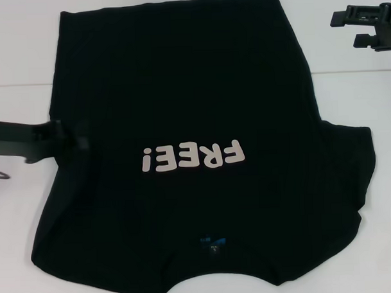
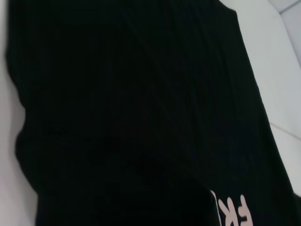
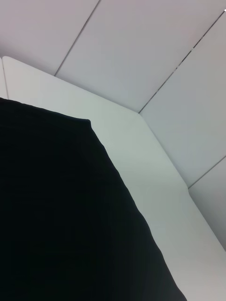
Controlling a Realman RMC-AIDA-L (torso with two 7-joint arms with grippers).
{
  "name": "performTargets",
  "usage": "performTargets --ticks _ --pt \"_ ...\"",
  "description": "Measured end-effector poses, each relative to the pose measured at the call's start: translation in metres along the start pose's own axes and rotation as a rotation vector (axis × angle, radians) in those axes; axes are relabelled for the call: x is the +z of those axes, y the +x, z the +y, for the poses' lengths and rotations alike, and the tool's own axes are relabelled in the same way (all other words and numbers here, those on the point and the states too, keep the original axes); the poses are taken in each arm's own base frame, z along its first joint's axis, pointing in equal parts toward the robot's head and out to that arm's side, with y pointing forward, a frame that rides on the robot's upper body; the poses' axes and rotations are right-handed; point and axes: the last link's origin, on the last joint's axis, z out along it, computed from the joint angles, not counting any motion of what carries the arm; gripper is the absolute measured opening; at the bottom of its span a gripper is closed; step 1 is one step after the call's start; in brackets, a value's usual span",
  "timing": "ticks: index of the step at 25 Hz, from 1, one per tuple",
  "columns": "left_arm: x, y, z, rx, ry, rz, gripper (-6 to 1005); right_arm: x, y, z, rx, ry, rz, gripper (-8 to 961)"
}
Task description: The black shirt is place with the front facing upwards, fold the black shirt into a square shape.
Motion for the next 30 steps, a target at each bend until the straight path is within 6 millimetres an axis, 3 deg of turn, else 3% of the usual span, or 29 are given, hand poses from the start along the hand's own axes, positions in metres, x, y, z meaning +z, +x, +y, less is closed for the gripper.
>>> performTargets --ticks 6,10,15,16,20,23,28,30 --pt "0.029 -0.008 0.012 0.052 0.031 -0.087 30 0.000 0.001 -0.001 0.005 0.001 0.001 943" --pt "0.036 -0.012 0.015 0.088 0.036 -0.153 81 0.000 0.002 -0.003 0.012 0.003 0.005 943" --pt "0.021 -0.008 0.015 0.125 -0.004 -0.134 262 -0.006 0.003 -0.005 -0.002 -0.001 0.025 942" --pt "0.001 -0.007 0.013 0.159 -0.095 -0.047 295 -0.009 0.003 -0.006 -0.011 -0.001 0.033 942" --pt "-0.017 -0.020 0.013 0.282 -0.252 0.027 430 -0.025 0.007 -0.008 -0.057 0.003 0.123 941" --pt "-0.019 -0.033 0.009 0.344 -0.297 0.055 523 -0.043 0.014 -0.014 -0.061 0.035 0.206 939" --pt "-0.015 -0.038 0.003 0.311 -0.295 0.096 677 -0.069 0.032 -0.031 -0.003 0.106 0.304 936" --pt "-0.014 -0.038 0.004 0.312 -0.299 0.097 677 -0.074 0.039 -0.038 0.024 0.130 0.332 935"
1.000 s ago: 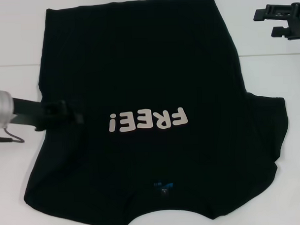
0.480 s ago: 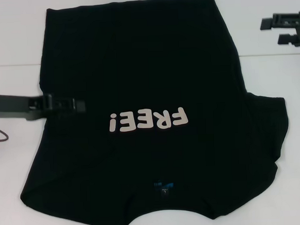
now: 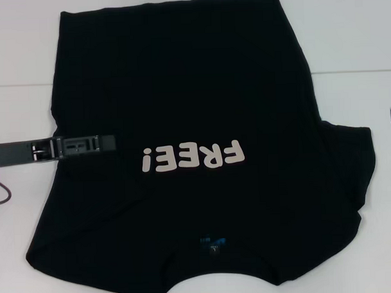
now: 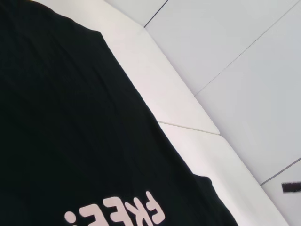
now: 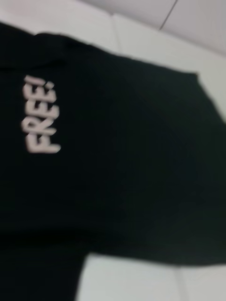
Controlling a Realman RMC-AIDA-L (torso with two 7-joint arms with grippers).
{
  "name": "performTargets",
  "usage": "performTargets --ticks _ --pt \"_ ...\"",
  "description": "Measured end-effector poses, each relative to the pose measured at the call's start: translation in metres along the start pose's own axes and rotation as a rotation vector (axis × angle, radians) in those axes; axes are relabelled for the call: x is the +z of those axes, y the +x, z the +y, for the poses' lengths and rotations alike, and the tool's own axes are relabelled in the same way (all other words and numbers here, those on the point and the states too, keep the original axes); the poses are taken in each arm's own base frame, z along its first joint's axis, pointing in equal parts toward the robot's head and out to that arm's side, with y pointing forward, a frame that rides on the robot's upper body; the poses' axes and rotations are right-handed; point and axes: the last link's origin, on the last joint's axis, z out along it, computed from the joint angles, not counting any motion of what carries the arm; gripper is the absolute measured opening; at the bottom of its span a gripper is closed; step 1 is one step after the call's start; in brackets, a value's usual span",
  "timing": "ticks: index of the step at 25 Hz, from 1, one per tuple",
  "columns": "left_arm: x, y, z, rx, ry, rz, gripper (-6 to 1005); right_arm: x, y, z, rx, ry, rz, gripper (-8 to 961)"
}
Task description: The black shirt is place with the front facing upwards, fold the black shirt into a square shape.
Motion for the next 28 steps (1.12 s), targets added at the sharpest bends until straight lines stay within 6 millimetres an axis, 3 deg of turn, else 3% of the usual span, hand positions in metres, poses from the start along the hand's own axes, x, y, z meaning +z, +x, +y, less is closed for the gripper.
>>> performTargets --ticks 7,17,28 --pt "0.008 0.003 0.005 0.000 -0.022 -0.007 677 0.007 0.017 -0.011 0.032 0.038 0.053 931" --pt "0.012 0.001 0.006 -0.009 -0.036 -0.006 676 0.043 0.039 -0.018 0.027 0.133 0.144 479" --pt "0.011 0.000 0.006 -0.017 -0.042 0.011 675 0.073 0.044 -0.017 0.045 0.132 0.160 261"
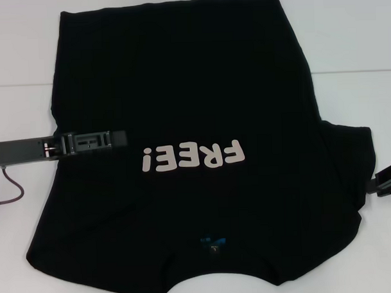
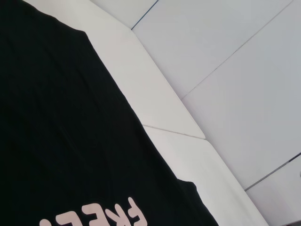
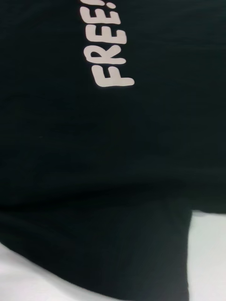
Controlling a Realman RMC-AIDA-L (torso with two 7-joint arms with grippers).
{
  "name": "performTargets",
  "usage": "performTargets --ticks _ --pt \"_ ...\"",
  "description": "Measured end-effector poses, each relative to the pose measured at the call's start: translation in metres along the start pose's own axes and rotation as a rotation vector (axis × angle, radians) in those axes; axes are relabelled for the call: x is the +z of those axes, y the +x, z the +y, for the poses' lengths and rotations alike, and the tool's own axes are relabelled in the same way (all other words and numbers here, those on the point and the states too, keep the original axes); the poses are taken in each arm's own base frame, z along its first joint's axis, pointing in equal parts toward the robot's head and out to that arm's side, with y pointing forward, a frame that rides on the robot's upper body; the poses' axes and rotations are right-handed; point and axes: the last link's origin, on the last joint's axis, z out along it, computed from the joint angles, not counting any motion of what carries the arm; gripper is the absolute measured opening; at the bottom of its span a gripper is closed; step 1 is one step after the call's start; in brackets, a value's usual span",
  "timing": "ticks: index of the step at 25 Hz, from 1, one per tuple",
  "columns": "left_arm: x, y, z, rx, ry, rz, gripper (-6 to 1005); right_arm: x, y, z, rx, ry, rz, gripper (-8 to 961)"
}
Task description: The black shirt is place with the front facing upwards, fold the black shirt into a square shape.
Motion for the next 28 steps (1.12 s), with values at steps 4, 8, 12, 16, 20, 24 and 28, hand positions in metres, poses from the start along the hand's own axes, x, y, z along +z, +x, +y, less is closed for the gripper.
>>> performTargets --ticks 4,8,12,16,20,24,28 --pt "-0.001 0.000 0.000 -0.001 0.001 0.005 675 0.004 -0.002 0.002 -0.008 0.006 -0.001 262" --pt "-0.001 0.001 -0.001 -0.001 0.006 0.009 674 0.005 -0.002 0.004 -0.013 0.008 0.003 263" --pt "-0.001 0.002 -0.002 -0.003 0.008 0.018 674 0.006 -0.002 0.004 -0.005 0.011 0.001 264" --pt "-0.001 0.002 -0.003 -0.004 0.014 0.023 672 0.009 -0.002 0.003 0.002 0.015 0.001 264" --pt "-0.001 0.002 -0.003 -0.006 0.017 0.025 673 0.015 -0.002 0.004 -0.002 0.023 0.005 263" --pt "-0.001 0.002 -0.003 -0.006 0.018 0.026 673 0.020 -0.003 0.005 -0.004 0.038 0.008 263" --pt "-0.002 0.002 -0.004 -0.006 0.020 0.028 674 0.025 -0.002 0.007 -0.008 0.053 0.024 264"
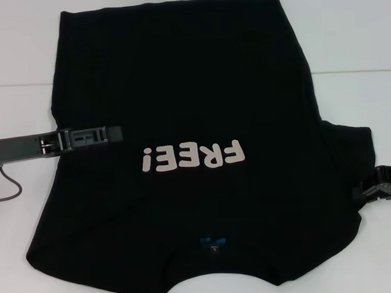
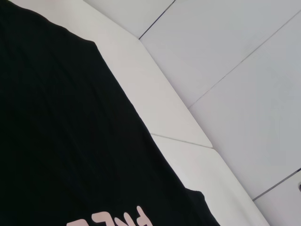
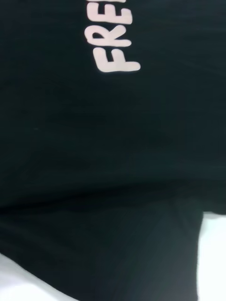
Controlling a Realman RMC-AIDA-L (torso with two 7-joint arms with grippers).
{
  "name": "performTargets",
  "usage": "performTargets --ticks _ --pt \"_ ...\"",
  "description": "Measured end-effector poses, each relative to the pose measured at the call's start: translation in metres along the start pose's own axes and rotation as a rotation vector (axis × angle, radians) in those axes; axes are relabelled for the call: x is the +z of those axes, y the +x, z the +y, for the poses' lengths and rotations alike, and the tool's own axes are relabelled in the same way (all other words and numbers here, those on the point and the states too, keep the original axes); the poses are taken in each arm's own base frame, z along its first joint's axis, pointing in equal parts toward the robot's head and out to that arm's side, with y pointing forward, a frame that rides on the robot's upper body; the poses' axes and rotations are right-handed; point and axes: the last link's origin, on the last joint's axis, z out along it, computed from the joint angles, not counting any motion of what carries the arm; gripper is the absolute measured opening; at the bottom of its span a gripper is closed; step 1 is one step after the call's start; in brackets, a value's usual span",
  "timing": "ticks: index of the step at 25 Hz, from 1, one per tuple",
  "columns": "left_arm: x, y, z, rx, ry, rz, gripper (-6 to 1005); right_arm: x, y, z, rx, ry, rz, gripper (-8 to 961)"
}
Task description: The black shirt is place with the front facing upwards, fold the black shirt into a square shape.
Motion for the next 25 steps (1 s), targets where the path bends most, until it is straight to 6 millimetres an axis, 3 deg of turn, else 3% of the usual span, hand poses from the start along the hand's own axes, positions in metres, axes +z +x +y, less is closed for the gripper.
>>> performTargets --ticks 7,16,25 --pt "-0.001 0.000 -0.001 -0.002 0.002 0.009 673 -0.001 -0.002 0.002 -0.013 -0.011 -0.010 257" --pt "0.000 -0.001 -0.001 -0.010 -0.006 0.013 672 -0.002 -0.001 0.000 -0.012 -0.005 -0.005 9" --pt "-0.006 -0.003 0.000 -0.029 -0.031 0.053 673 -0.023 -0.007 -0.028 0.021 0.063 -0.104 8"
